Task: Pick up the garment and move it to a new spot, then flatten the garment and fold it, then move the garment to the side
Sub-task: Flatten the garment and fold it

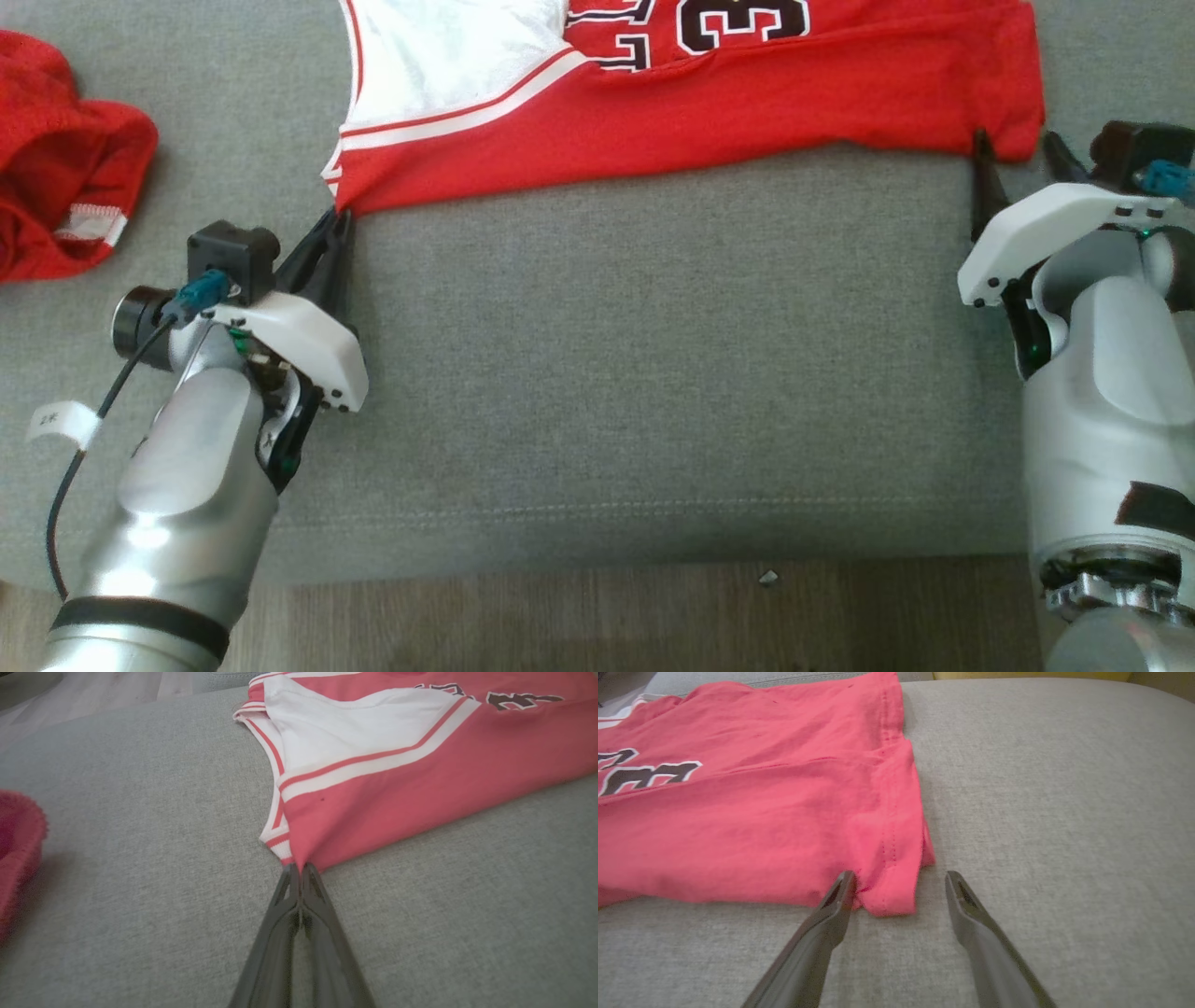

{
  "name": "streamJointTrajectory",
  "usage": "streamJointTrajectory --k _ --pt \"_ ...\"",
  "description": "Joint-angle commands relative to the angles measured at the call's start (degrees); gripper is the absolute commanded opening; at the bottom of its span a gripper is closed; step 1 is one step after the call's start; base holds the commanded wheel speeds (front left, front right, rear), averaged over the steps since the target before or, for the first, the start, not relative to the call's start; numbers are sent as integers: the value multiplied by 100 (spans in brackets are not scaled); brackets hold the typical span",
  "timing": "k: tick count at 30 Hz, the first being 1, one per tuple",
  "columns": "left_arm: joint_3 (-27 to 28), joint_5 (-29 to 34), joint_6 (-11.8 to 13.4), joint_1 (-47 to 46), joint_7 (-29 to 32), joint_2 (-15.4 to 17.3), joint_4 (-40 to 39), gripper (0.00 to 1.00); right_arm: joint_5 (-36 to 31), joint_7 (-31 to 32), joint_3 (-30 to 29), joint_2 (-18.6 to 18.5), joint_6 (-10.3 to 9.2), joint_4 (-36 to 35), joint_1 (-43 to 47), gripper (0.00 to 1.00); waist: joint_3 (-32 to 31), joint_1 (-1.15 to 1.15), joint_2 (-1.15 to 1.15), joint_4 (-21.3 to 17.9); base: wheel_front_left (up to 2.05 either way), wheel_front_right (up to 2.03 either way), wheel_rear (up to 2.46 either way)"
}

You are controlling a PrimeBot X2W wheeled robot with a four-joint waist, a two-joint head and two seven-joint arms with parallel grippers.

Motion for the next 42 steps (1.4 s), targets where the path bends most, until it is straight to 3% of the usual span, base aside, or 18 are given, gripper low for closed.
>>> streamJointTrajectory --k 1,17,28,36,42 --pt "192 -30 19 -139 -61 239 -38 0 -54 -6 147 84 -6 -98 -111 0 -5 0 0 -5 0 0 0" --pt "-71 -41 -66 150 -99 403 -80 0 -484 -33 -62 -62 -6 404 -57 0 -414 0 0 2 0 0 0" --pt "-279 -130 -11 1221 152 899 -1286 0 144 -23 496 -404 -6 346 705 0 -891 0 0 -46 0 0 0" --pt "-268 -159 323 2032 564 1270 -2581 0 852 310 967 -668 -6 -592 1694 0 -1036 0 0 -62 0 0 0" --pt "-271 -125 570 2723 1039 1723 -3757 0 1495 1133 1248 -988 -6 -2401 2941 0 -1000 0 0 -100 0 0 0"
